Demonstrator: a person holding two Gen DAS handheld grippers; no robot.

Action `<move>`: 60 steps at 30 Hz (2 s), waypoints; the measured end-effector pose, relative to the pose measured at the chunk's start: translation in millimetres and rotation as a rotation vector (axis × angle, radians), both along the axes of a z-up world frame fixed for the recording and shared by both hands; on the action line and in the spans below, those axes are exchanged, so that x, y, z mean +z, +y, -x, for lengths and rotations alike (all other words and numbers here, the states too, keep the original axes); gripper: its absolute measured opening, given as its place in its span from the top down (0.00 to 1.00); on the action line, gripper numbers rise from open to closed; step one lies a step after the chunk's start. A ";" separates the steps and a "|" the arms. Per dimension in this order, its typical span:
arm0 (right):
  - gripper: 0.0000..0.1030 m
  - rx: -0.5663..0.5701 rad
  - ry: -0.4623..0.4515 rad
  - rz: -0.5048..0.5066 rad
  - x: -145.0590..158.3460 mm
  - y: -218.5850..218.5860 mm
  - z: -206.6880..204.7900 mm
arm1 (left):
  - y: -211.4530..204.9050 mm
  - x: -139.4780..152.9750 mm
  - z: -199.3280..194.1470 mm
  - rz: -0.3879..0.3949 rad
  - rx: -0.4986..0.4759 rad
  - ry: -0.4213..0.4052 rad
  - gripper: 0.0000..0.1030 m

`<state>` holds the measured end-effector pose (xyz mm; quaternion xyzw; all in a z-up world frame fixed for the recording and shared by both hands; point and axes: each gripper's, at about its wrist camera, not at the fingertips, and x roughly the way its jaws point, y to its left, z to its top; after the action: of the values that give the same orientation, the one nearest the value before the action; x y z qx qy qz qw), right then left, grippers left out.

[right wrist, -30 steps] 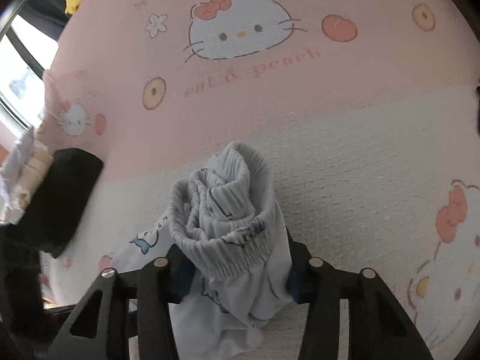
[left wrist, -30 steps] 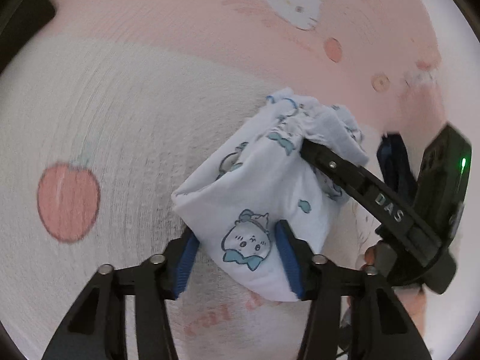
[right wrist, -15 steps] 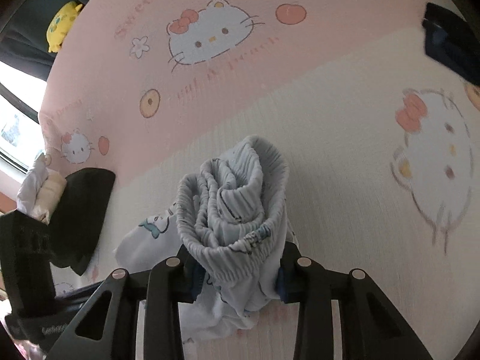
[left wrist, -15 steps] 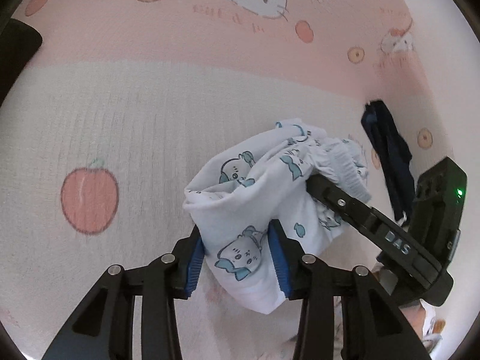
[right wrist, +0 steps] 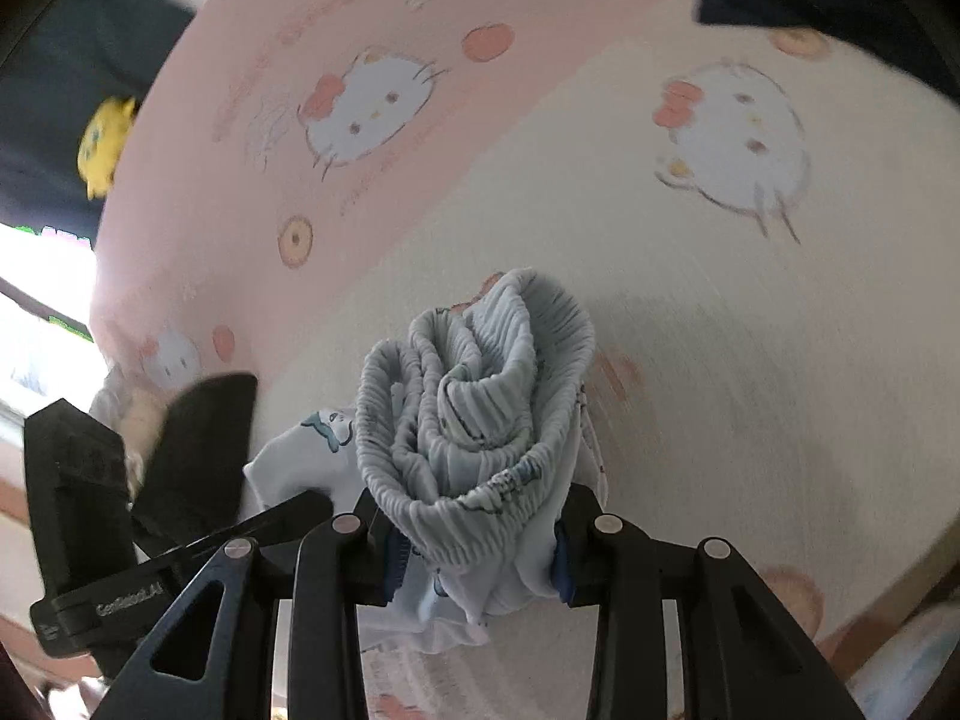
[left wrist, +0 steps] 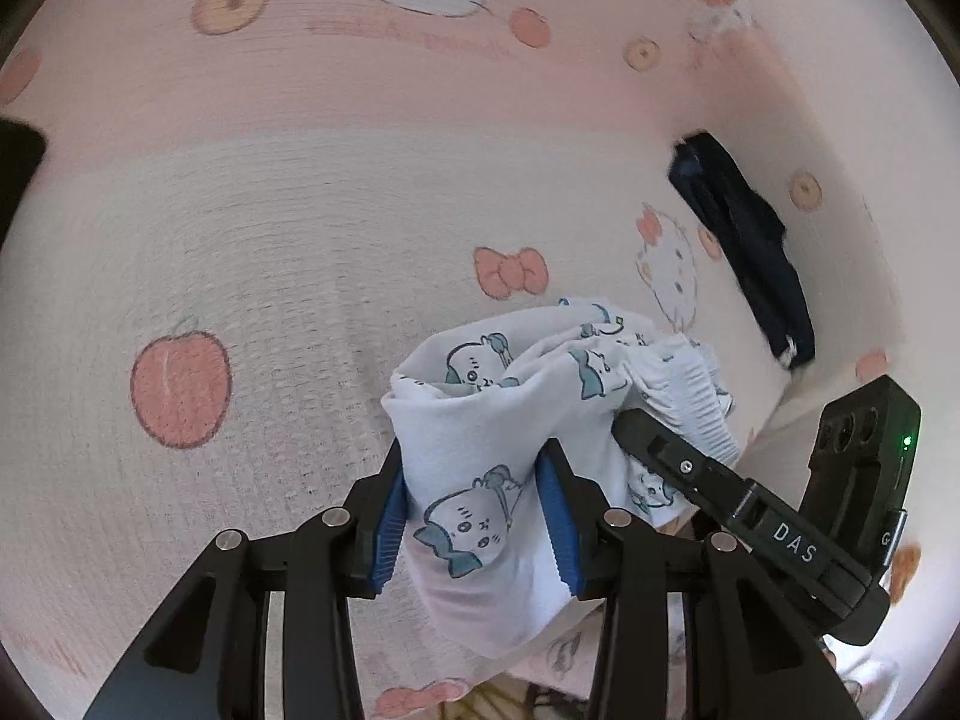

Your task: Fold clothes

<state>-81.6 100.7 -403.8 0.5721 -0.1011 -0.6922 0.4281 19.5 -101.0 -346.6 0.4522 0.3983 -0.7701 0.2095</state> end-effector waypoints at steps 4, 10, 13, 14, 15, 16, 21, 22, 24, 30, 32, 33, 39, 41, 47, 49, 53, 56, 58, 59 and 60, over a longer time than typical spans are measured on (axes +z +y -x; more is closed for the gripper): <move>0.66 -0.010 0.011 -0.005 -4.5 5.5 -5.3 | 5.4 1.9 -6.1 0.077 -0.097 -0.053 0.64; 0.62 0.030 0.092 -0.041 0.2 -5.3 -10.7 | 11.6 3.0 1.5 0.190 -0.179 -0.120 0.64; 0.50 0.015 0.082 -0.014 -0.3 0.1 -10.7 | 11.5 5.7 -1.7 0.203 -0.160 -0.111 0.63; 0.44 0.009 0.075 0.001 -0.1 1.5 -9.9 | 11.1 6.7 -3.4 0.205 -0.149 -0.106 0.63; 0.38 0.002 0.072 0.014 0.7 3.3 -9.2 | 10.3 8.1 -6.8 0.201 -0.138 -0.105 0.63; 0.35 -0.008 0.077 0.021 2.4 3.8 -8.5 | 9.5 9.4 -10.2 0.198 -0.127 -0.105 0.62; 0.31 -0.089 0.113 -0.004 11.6 15.3 -0.6 | 11.1 13.0 -19.4 0.205 -0.084 -0.137 0.54; 0.31 -0.110 0.100 -0.006 11.8 19.2 2.9 | 10.4 12.2 -22.1 0.189 -0.072 -0.130 0.52; 0.31 -0.145 0.051 0.010 9.9 23.3 11.8 | 8.3 9.1 -28.5 0.145 -0.036 -0.126 0.52; 0.31 -0.185 -0.007 0.039 6.9 37.9 22.8 | 9.1 1.5 -39.7 0.090 0.045 -0.093 0.52; 0.31 -0.187 0.011 0.050 6.8 41.1 23.8 | 11.8 1.2 -41.6 0.066 0.067 -0.058 0.52; 0.31 -0.186 0.020 0.054 7.6 43.1 23.5 | 13.1 1.2 -42.5 0.053 0.077 -0.040 0.52; 0.30 -0.167 0.042 0.058 7.3 45.7 22.5 | 14.8 -5.7 -38.7 0.009 0.099 -0.018 0.52; 0.30 -0.154 0.037 0.057 5.6 39.8 22.7 | 14.9 -9.5 -37.7 -0.005 0.102 -0.013 0.52; 0.30 -0.142 0.009 0.050 2.8 35.5 21.9 | 8.9 -34.8 -44.0 -0.105 0.150 0.020 0.52; 0.30 -0.149 -0.012 0.058 0.7 35.8 23.1 | 7.0 -36.1 -47.5 -0.123 0.157 0.041 0.52; 0.30 -0.153 -0.048 0.076 -2.3 35.5 24.3 | 3.5 -38.0 -53.6 -0.157 0.171 0.081 0.52; 0.30 -0.145 -0.045 0.071 -3.2 30.6 24.0 | 3.6 -37.8 -56.0 -0.186 0.194 0.112 0.52; 0.30 -0.141 -0.047 0.073 -2.9 27.4 24.4 | 5.1 -38.0 -55.6 -0.200 0.203 0.128 0.52; 0.30 -0.139 -0.051 0.074 -4.1 25.6 24.9 | 6.3 -37.3 -54.3 -0.194 0.201 0.126 0.52; 0.30 -0.137 -0.058 0.077 -6.0 24.5 25.7 | 8.1 -36.0 -52.7 -0.175 0.200 0.122 0.52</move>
<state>-107.3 125.2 -409.9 0.5668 -0.1789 -0.6985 0.3984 72.2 -92.9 -382.5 0.3793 0.5189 -0.7337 0.2203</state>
